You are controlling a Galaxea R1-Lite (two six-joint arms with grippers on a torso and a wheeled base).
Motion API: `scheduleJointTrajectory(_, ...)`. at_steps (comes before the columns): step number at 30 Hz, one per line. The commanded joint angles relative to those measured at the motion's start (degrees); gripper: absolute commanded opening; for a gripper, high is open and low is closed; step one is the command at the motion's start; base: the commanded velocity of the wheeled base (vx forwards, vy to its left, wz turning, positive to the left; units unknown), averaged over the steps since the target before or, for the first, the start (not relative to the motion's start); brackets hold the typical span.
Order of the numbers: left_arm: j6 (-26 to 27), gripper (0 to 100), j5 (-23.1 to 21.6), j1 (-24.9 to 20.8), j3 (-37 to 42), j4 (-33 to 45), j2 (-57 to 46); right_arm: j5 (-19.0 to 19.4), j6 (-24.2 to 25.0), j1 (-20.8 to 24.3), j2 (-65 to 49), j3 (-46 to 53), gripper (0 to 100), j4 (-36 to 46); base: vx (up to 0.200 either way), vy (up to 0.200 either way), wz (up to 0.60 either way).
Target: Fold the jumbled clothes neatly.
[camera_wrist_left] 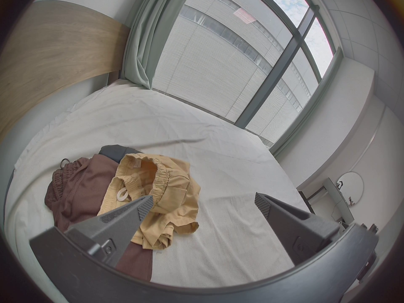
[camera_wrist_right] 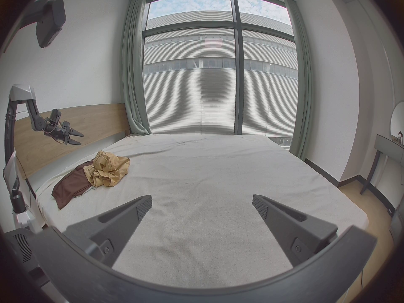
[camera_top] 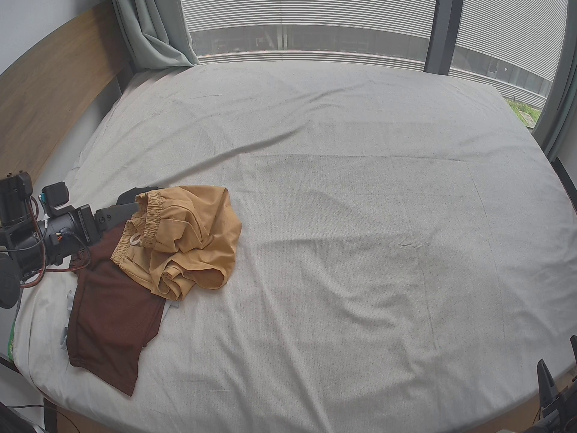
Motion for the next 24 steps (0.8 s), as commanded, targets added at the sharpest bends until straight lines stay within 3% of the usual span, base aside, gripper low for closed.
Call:
scheduleJointTrajectory(1, 0.0, 100, -0.6, 0.0, -0.5, -2.0, 4.1, 0.0, 0.0, 0.0, -0.9, 0.9, 100, 0.0, 0.0, 0.0, 0.0)
scheduleJointTrajectory(24, 0.0, 100, -2.0, 0.1, -7.8, -8.1, 16.9, 0.0, 0.0, 0.0, -0.9, 0.9, 100, 0.0, 0.0, 0.0, 0.0)
